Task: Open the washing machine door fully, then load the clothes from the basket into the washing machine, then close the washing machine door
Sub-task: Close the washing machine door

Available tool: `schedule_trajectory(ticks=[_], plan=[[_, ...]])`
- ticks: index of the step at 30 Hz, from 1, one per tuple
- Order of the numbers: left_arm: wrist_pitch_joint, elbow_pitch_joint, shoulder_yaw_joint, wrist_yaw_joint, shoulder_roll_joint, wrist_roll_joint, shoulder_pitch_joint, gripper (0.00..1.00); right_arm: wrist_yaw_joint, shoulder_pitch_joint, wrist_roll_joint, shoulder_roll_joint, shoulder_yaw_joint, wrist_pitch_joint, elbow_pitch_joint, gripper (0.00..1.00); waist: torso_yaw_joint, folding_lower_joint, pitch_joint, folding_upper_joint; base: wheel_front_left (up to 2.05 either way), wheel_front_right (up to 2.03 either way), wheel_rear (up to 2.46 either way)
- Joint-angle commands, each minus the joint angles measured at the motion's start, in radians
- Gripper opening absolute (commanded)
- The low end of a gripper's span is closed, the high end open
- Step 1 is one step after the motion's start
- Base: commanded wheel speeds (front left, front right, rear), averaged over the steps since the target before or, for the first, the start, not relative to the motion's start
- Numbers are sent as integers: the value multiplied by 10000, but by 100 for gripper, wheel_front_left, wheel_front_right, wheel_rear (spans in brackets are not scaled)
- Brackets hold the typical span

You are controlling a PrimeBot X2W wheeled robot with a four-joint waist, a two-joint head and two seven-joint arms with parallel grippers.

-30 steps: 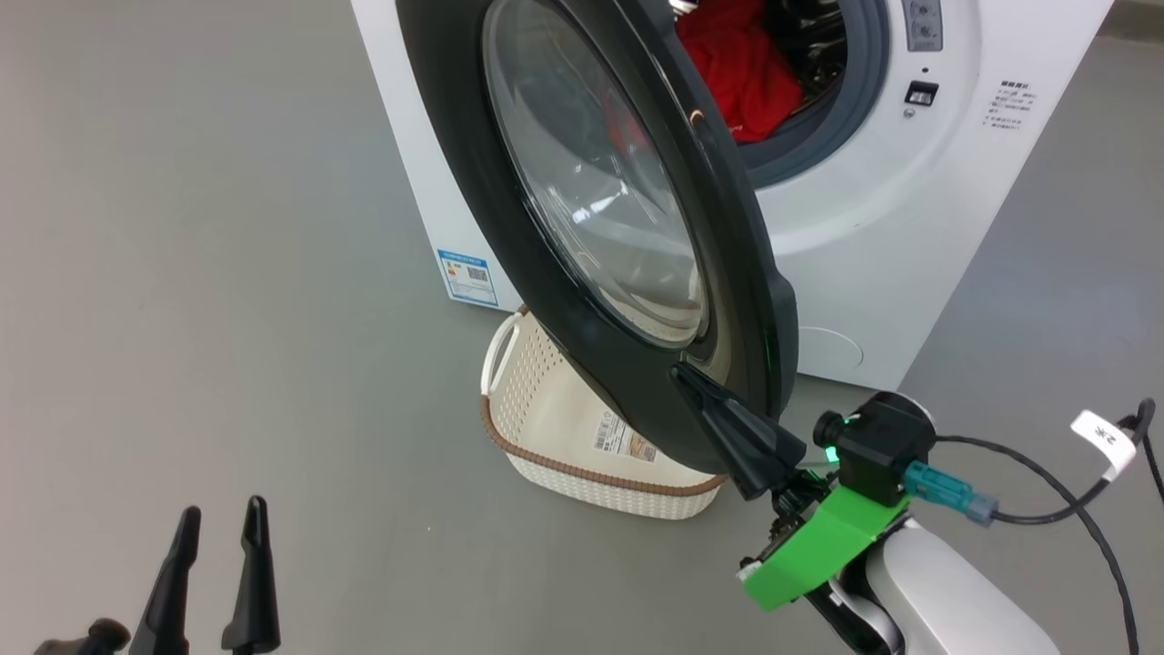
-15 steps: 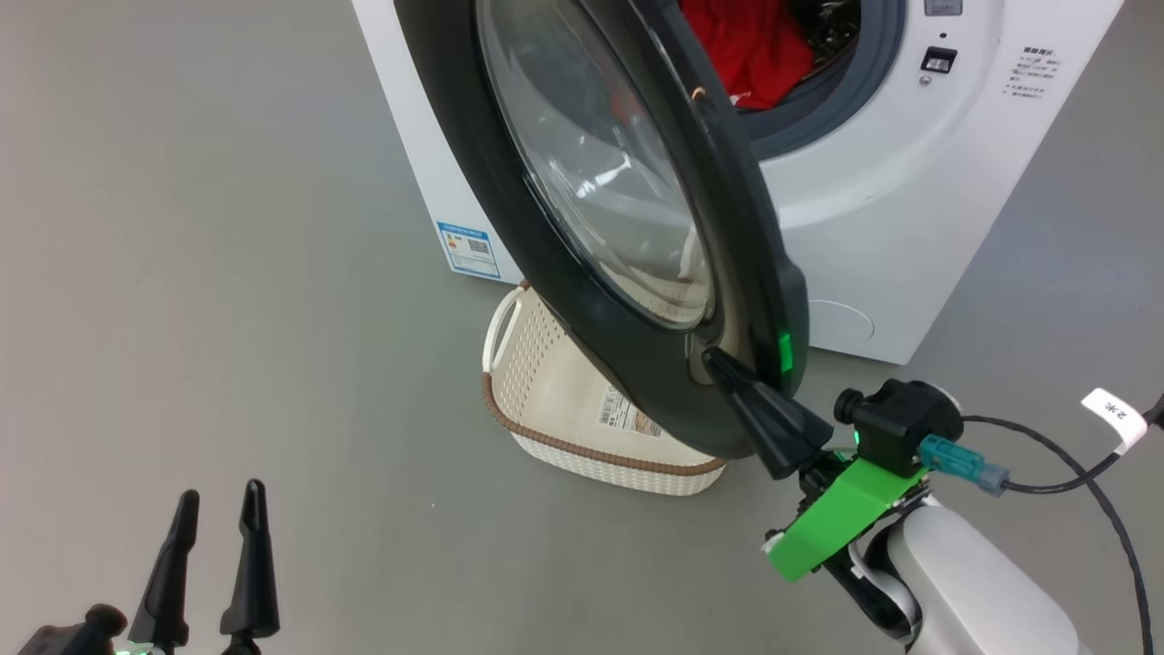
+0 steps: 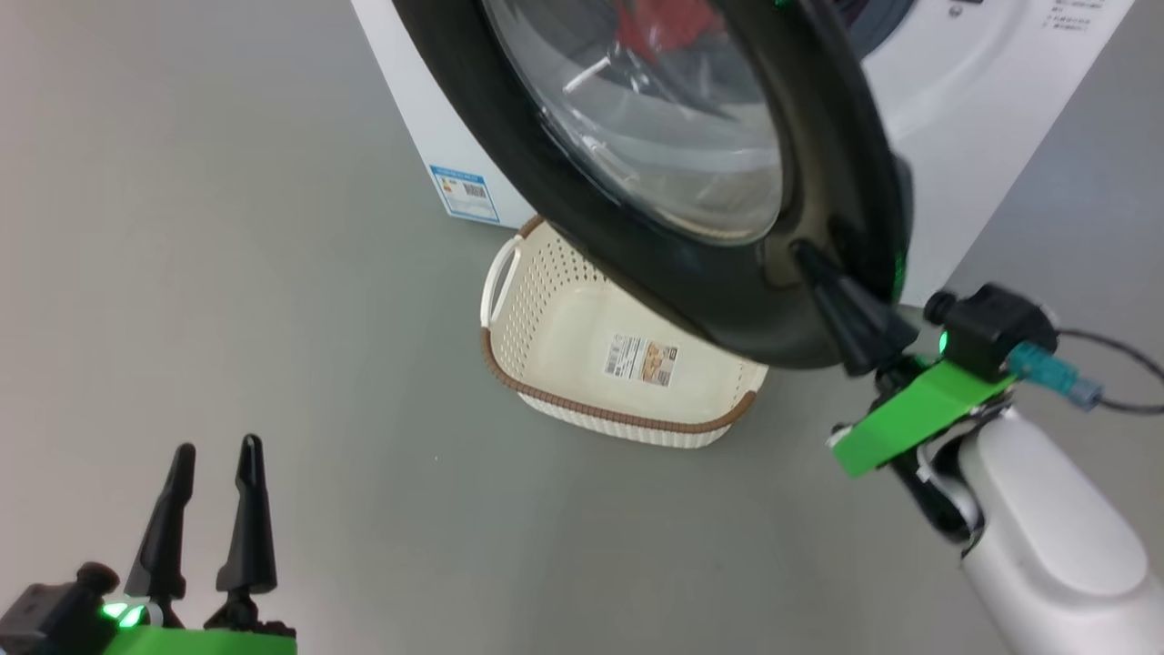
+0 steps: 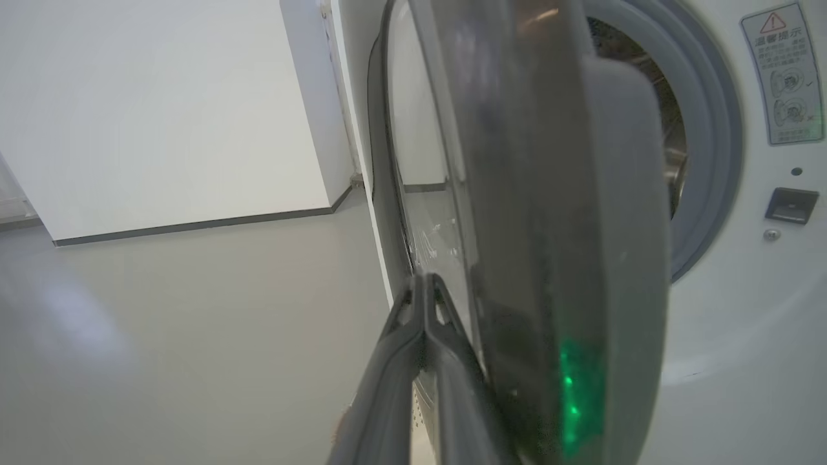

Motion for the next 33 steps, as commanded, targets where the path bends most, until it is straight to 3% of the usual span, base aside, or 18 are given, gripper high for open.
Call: schedule_trajectory(ticks=[1,33], plan=[[-80,-285,322,-31,290,-77,-377,100,12,-301,-76,-41,-18,-46,-163,0,11,0,337,0,0,0,0],[-80,-590,59,-31,373,-425,-1639,100,12,-5706,-492,-1341,-1234,-46,3225,0,280,0,2591,0,0,0,0]])
